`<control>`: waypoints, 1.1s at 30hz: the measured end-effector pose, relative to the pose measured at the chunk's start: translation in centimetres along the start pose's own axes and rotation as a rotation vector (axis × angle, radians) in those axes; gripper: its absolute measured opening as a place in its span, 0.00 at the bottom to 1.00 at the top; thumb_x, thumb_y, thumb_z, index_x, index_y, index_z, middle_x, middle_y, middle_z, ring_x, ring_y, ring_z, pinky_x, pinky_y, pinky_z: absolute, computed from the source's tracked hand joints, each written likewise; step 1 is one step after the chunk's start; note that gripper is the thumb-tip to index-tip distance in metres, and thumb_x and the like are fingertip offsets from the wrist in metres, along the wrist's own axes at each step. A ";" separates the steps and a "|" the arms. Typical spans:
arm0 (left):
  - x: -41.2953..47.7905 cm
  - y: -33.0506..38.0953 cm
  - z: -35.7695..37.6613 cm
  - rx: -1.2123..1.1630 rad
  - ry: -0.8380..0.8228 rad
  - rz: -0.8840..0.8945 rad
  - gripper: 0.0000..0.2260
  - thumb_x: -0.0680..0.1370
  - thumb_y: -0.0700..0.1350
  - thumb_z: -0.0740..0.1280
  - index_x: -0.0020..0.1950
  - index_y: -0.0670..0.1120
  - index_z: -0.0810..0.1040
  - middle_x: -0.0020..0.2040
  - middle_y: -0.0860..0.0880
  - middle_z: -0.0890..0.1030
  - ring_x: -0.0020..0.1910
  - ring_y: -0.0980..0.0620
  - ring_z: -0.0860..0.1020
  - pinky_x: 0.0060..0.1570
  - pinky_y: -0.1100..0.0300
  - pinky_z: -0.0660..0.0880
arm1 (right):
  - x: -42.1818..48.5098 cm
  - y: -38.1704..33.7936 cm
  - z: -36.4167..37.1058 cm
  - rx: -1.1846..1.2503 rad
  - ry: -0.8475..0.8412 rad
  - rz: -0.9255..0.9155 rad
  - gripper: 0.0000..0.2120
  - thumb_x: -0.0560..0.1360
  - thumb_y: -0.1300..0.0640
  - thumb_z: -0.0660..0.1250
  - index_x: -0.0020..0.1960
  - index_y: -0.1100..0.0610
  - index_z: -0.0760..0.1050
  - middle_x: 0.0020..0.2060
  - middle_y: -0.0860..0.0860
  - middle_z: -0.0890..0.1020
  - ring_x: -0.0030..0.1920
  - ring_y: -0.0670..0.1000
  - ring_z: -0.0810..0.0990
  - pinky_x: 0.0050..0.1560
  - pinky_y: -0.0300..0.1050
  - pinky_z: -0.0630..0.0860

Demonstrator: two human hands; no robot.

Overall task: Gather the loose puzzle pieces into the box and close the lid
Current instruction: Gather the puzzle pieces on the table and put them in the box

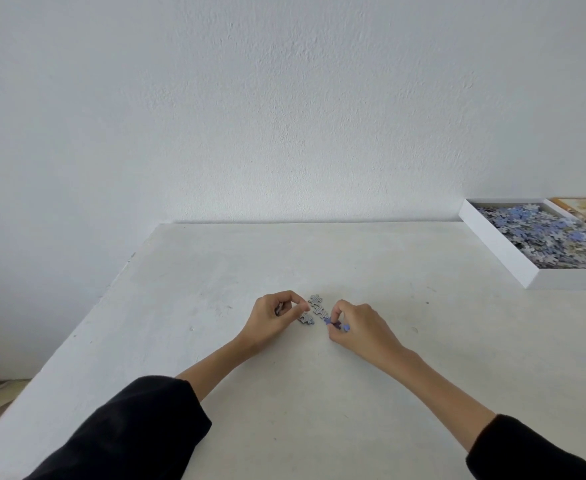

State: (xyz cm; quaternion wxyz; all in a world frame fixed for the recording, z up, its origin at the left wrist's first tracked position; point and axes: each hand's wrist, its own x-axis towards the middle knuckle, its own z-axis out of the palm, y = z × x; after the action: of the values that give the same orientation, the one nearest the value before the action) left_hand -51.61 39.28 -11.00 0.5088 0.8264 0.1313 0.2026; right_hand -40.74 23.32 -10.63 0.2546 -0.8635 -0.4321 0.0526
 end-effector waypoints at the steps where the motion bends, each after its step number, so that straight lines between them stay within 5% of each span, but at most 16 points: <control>1: 0.0 0.1 0.0 -0.004 -0.003 0.000 0.08 0.77 0.45 0.66 0.40 0.45 0.80 0.23 0.56 0.60 0.25 0.58 0.58 0.28 0.67 0.57 | -0.1 0.1 0.0 -0.002 0.006 -0.016 0.05 0.72 0.53 0.66 0.43 0.53 0.70 0.23 0.42 0.66 0.22 0.43 0.64 0.23 0.33 0.60; 5: -0.1 0.1 -0.1 0.008 -0.013 0.008 0.09 0.78 0.45 0.65 0.39 0.46 0.80 0.26 0.53 0.62 0.25 0.58 0.59 0.27 0.67 0.57 | 0.3 1.0 -0.7 0.127 -0.010 0.028 0.14 0.69 0.48 0.72 0.48 0.53 0.70 0.26 0.45 0.68 0.26 0.41 0.65 0.27 0.34 0.59; 14: 0.0 0.3 -0.2 -0.029 -0.027 -0.043 0.10 0.78 0.44 0.65 0.38 0.46 0.80 0.24 0.53 0.64 0.22 0.57 0.61 0.24 0.66 0.59 | 1.7 0.4 -0.9 0.159 -0.146 0.101 0.06 0.66 0.54 0.71 0.37 0.52 0.74 0.25 0.44 0.71 0.24 0.42 0.67 0.25 0.35 0.62; 20: 0.0 0.2 -0.1 -0.028 -0.010 -0.037 0.08 0.78 0.44 0.66 0.40 0.44 0.80 0.24 0.52 0.63 0.22 0.56 0.60 0.24 0.64 0.59 | 0.8 0.5 0.1 -0.021 0.070 -0.048 0.05 0.71 0.59 0.64 0.37 0.54 0.73 0.22 0.43 0.66 0.23 0.42 0.64 0.26 0.33 0.59; 23: 0.1 -0.1 0.0 -0.002 0.022 -0.032 0.05 0.76 0.43 0.67 0.42 0.44 0.80 0.23 0.56 0.60 0.24 0.57 0.58 0.27 0.64 0.58 | 1.4 0.7 -0.2 0.442 0.102 0.108 0.09 0.73 0.62 0.62 0.34 0.55 0.71 0.23 0.45 0.69 0.23 0.44 0.63 0.26 0.35 0.60; 28: 0.5 -0.5 0.0 0.114 0.028 0.021 0.06 0.70 0.47 0.75 0.43 0.49 0.80 0.23 0.56 0.59 0.26 0.56 0.58 0.29 0.67 0.56 | 2.4 1.6 -1.8 1.496 -0.149 0.299 0.11 0.74 0.60 0.50 0.34 0.57 0.65 0.22 0.48 0.66 0.18 0.42 0.57 0.19 0.29 0.50; 33: 1.6 -0.1 -0.9 0.200 -0.172 -0.040 0.17 0.64 0.49 0.79 0.51 0.49 0.82 0.24 0.56 0.57 0.26 0.56 0.57 0.29 0.66 0.55 | 2.3 2.1 -1.4 1.727 -0.112 0.306 0.19 0.76 0.52 0.54 0.28 0.55 0.66 0.23 0.48 0.65 0.19 0.42 0.57 0.19 0.31 0.49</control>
State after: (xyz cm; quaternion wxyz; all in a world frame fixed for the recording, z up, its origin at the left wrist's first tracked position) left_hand -50.63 40.72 -10.39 0.4372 0.8844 0.1234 0.1066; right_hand -37.41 23.53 -10.13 0.7875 -0.4137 -0.1326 0.4371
